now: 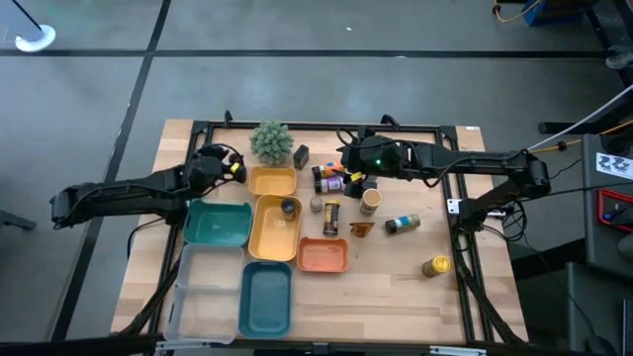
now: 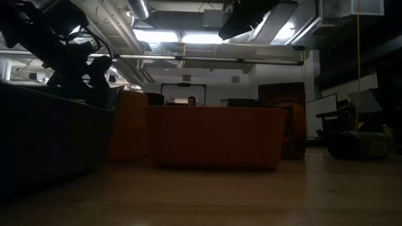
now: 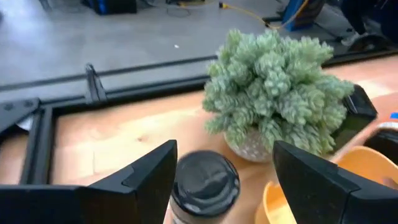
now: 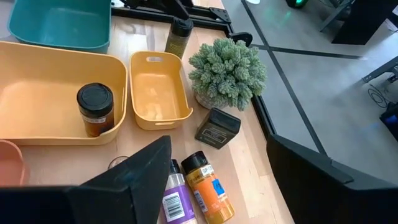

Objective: Sort spices by type
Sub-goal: Put the black seasoning bottle into the bottom yellow bin

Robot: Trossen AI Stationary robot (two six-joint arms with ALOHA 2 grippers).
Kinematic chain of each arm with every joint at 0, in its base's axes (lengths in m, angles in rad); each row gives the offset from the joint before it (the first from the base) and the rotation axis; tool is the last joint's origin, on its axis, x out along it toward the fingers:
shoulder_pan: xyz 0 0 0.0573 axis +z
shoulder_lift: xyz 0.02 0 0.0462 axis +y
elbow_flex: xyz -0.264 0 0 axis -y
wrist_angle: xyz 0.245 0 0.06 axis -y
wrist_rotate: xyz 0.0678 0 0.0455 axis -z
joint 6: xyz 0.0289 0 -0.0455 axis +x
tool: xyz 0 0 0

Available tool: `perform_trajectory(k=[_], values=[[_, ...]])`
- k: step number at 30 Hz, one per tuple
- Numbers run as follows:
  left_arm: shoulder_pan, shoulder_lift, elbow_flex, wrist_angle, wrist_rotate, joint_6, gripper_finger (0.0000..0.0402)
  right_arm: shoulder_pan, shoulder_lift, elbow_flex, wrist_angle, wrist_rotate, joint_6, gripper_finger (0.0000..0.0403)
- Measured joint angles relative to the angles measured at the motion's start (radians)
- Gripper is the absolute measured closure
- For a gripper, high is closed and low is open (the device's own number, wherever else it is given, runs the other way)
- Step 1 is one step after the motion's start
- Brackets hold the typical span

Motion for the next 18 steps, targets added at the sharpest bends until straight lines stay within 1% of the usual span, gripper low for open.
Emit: perform_trajectory(k=[3,9,18], values=[[0.000,0.000,0.000,-0.037,0.024,-0.022,0.0148,0.000,0.000,0.000,0.000,-0.001,0.000,0.0136],[0.000,0.000,0.000,-0.104,0.025,-0.028,0.0148,0.000,0.001,0.000,0.000,-0.001,0.000,0.0136],[-0.002,0.001,0.000,-0.129,0.049,-0.030,0.0148,0.000,0.001,0.000,0.001,-0.002,0.000,0.0136]])
